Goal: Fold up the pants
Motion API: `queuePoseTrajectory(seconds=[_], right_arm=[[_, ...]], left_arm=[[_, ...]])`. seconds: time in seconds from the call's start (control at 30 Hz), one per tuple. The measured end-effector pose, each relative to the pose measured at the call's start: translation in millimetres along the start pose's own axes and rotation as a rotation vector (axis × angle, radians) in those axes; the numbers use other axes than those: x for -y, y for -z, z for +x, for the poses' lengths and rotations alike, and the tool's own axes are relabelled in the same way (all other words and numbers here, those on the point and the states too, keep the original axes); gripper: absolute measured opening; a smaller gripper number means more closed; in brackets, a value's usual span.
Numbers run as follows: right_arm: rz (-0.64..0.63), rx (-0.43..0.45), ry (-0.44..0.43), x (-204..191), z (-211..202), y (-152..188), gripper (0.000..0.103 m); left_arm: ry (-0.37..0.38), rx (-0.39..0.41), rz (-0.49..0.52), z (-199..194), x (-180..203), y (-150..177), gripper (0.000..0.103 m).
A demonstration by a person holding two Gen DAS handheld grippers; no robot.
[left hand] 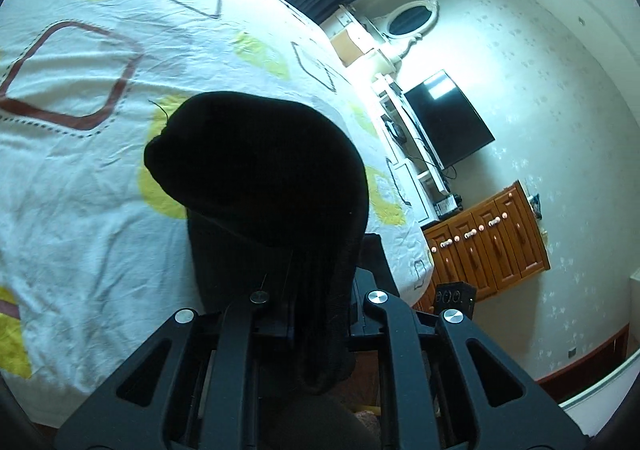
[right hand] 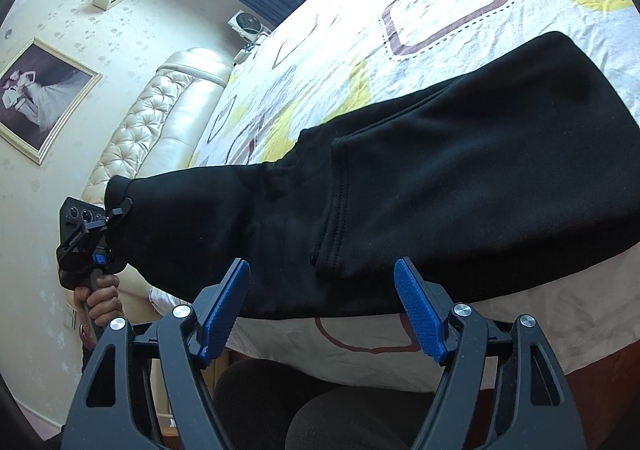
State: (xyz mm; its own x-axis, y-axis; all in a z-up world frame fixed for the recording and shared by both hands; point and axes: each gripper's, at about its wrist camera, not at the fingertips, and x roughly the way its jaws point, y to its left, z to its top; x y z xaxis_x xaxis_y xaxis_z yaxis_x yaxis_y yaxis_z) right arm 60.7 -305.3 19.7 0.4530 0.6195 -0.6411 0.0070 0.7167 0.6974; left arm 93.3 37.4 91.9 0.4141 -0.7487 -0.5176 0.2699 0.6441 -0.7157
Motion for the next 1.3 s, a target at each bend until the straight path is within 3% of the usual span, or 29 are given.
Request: queuePoseTrajectory(seconds=[0.13,0.27,0.53,0.63,0.67,0.7,0.8,0.9,0.97,1.1,1.23,1.3], right_arm=[[0.067,0.07,-0.002,18.6,-23.4,-10.4,0.074],[0.129,0.144,0.018,42.0,-47.0,-16.6,0.074],[0.216,0.237,0.048,79.1,-76.9,-27.3,0.074],[0.236,0.245,0.054,88.3,-77.9,-33.4,0.074],[0.246,0.245,0.051,93.4,-79.3,-34.1,0.074],[0.255,0.242,0.041,97.5,-80.0,-34.4,0.074],[0.27,0.231,0.013,105.6,-82.6,-33.7,0.074],[0.259,0.202,-0.011,108.0,-80.4,-36.9,0.074],[0.235,0.165,-0.011,105.5,-73.7,-40.4,0.081],[0.188,0.133,0.069,107.9,-61.2,-49.2,0.081],[0.156,0.064,0.032,100.7,-36.4,-62.3,0.082],[0.113,0.006,0.066,94.0,-19.9,-70.3,0.083]], left_arm=[[0.016,-0.074,0.103,67.2,65.6,-5.8,0.014],[0.005,-0.158,0.144,141.2,99.0,2.6,0.014],[-0.124,-0.317,0.16,272.6,105.2,40.8,0.015],[-0.152,-0.344,0.14,299.3,100.0,52.2,0.024],[-0.133,-0.34,0.111,301.9,97.3,53.8,0.028],[-0.098,-0.338,0.077,302.0,95.9,54.3,0.041],[-0.004,-0.298,-0.002,285.6,97.9,51.2,0.064],[0.037,-0.231,-0.021,251.0,98.3,48.8,0.08],[0.044,-0.174,-0.016,220.9,91.8,49.1,0.087],[-0.023,-0.082,-0.024,165.4,60.2,56.3,0.09],[-0.114,-0.052,-0.095,129.5,12.8,70.1,0.09],[-0.143,-0.035,-0.153,116.2,-13.4,77.6,0.09]])
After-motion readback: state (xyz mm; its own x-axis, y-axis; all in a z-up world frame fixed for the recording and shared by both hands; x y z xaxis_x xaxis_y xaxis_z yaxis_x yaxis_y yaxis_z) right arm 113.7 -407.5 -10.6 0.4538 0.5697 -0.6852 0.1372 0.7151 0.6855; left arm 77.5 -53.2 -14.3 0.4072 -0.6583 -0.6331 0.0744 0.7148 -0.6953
